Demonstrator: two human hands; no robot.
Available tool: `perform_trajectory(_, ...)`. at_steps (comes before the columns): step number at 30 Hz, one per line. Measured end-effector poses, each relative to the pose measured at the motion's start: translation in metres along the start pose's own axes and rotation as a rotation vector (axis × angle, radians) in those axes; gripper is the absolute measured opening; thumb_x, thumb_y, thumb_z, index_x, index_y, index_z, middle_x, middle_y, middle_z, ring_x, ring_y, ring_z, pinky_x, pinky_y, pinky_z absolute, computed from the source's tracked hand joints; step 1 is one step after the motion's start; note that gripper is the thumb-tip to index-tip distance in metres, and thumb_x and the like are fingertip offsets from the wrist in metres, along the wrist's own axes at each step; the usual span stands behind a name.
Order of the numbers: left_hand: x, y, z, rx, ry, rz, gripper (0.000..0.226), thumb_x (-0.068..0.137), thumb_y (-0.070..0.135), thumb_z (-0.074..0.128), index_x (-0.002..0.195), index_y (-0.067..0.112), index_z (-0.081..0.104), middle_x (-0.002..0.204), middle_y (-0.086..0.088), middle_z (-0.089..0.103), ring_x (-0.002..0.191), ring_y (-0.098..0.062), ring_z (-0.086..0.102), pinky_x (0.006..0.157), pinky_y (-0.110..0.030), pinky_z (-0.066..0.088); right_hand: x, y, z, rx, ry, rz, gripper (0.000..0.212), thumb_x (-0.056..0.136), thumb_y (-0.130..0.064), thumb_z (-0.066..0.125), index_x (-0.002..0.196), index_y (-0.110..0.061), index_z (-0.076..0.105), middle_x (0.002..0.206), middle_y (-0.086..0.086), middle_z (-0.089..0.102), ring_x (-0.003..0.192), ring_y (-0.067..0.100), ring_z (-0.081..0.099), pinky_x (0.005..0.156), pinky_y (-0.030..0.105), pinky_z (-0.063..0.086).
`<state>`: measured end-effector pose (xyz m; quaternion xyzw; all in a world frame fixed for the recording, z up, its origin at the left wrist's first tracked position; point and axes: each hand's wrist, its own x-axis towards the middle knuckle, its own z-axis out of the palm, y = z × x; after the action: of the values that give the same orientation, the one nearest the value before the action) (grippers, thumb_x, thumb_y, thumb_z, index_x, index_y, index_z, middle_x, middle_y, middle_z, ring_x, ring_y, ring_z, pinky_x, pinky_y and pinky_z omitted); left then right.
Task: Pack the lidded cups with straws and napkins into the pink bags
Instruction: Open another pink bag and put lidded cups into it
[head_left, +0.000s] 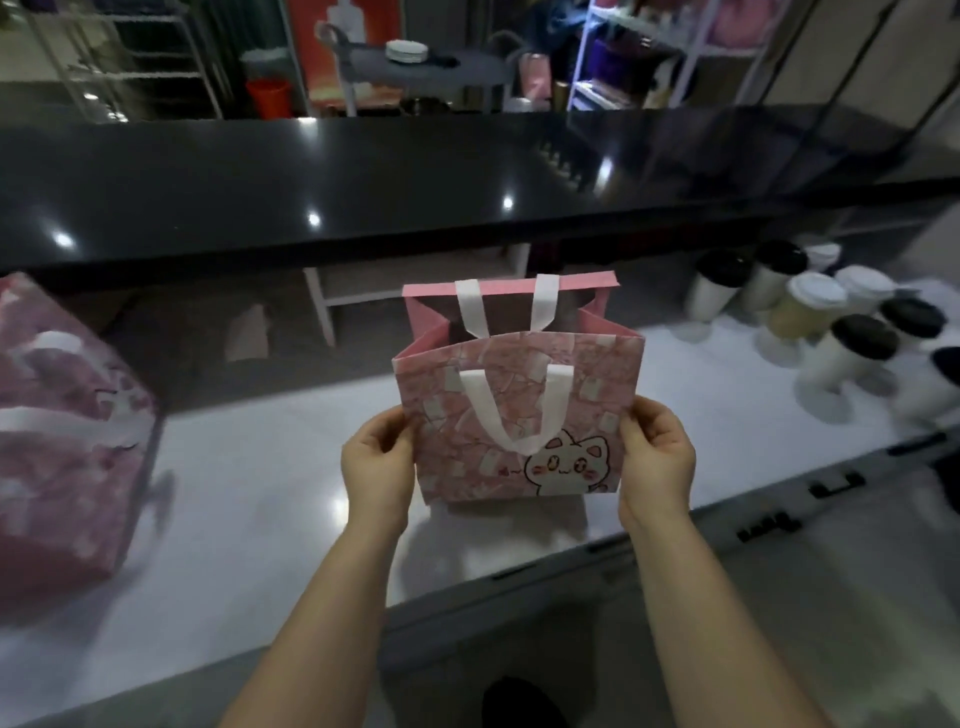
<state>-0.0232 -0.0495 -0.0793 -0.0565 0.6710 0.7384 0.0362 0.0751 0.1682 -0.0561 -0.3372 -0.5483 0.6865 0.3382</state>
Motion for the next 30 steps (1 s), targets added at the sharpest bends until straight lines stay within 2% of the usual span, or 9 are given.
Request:
perform_trajectory(2, -0.003, 0.0, 0.024, 0.003, -0.036, -0.013, 0.026, 0.093, 0.007, 0.063, 0.087, 0.03, 0.074, 0.095, 0.003, 0.076, 0.091, -0.021, 0.071, 0.085, -0.043, 0.059, 0.008, -0.003, -0.02, 0.015, 0.068, -0.015, 0.018, 0.093, -0.007, 0.06, 0.092, -0.023, 0.069, 0.084, -0.01, 0.074, 0.074, 0.005, 0.071, 0.057, 0.019, 0.054)
perform_trajectory(8, -0.012, -0.006, 0.093, -0.002, -0.108, -0.018, 0.037, 0.092, 0.005, 0.063, 0.077, 0.036, 0.076, 0.089, 0.009, 0.076, 0.084, -0.013, 0.072, 0.081, -0.039, 0.06, 0.049, -0.011, -0.063, 0.071, 0.194, -0.058, 0.024, 0.095, -0.002, 0.056, 0.088, -0.022, 0.067, 0.077, -0.012, 0.074, 0.07, 0.003, 0.07, 0.057, 0.017, 0.054)
perform_trajectory(11, -0.014, -0.009, 0.135, -0.025, -0.118, -0.005, 0.033, 0.092, 0.002, 0.063, 0.083, 0.031, 0.076, 0.092, 0.005, 0.076, 0.09, -0.019, 0.071, 0.084, -0.044, 0.059, 0.083, -0.018, -0.084, 0.07, 0.213, -0.073, 0.026, 0.095, -0.003, 0.056, 0.086, -0.025, 0.067, 0.079, -0.009, 0.073, 0.072, 0.006, 0.07, 0.058, 0.019, 0.054)
perform_trajectory(15, -0.012, -0.014, 0.197, -0.055, -0.114, 0.043, 0.026, 0.091, 0.002, 0.064, 0.092, 0.025, 0.076, 0.097, -0.001, 0.076, 0.093, -0.024, 0.071, 0.085, -0.046, 0.058, 0.146, -0.028, -0.112, 0.049, 0.14, -0.065, 0.024, 0.096, -0.007, 0.055, 0.088, -0.027, 0.066, 0.088, -0.005, 0.073, 0.079, 0.013, 0.07, 0.062, 0.025, 0.056)
perform_trajectory(20, -0.007, -0.021, 0.26, -0.065, -0.051, 0.069, 0.025, 0.09, 0.0, 0.064, 0.094, 0.022, 0.076, 0.095, -0.002, 0.076, 0.091, -0.023, 0.072, 0.083, -0.043, 0.059, 0.22, -0.045, -0.13, 0.042, 0.008, -0.06, 0.018, 0.094, -0.009, 0.058, 0.088, -0.025, 0.065, 0.086, -0.006, 0.073, 0.079, 0.013, 0.069, 0.061, 0.025, 0.056)
perform_trajectory(24, 0.001, -0.024, 0.291, -0.065, 0.013, 0.075, 0.029, 0.087, -0.003, 0.067, 0.088, 0.024, 0.075, 0.09, 0.001, 0.076, 0.085, -0.017, 0.072, 0.079, -0.037, 0.061, 0.267, -0.047, -0.132, 0.053, -0.075, -0.02, 0.025, 0.094, -0.009, 0.059, 0.082, -0.03, 0.067, 0.085, -0.007, 0.074, 0.078, 0.012, 0.069, 0.063, 0.03, 0.058)
perform_trajectory(26, 0.004, -0.027, 0.301, -0.052, 0.027, 0.08, 0.033, 0.087, -0.004, 0.066, 0.086, 0.027, 0.075, 0.087, 0.003, 0.076, 0.083, -0.014, 0.072, 0.077, -0.033, 0.061, 0.286, -0.045, -0.132, 0.047, -0.097, -0.002, 0.021, 0.094, -0.01, 0.06, 0.086, -0.029, 0.066, 0.086, -0.008, 0.074, 0.079, 0.01, 0.069, 0.064, 0.028, 0.057)
perform_trajectory(30, 0.008, -0.037, 0.311, -0.002, 0.017, 0.068, 0.023, 0.088, -0.001, 0.067, 0.096, 0.019, 0.074, 0.095, 0.0, 0.075, 0.091, -0.016, 0.071, 0.082, -0.03, 0.059, 0.308, -0.034, -0.136, 0.02, -0.112, 0.044, 0.018, 0.095, -0.008, 0.057, 0.092, -0.023, 0.065, 0.089, -0.005, 0.073, 0.081, 0.012, 0.069, 0.065, 0.027, 0.057)
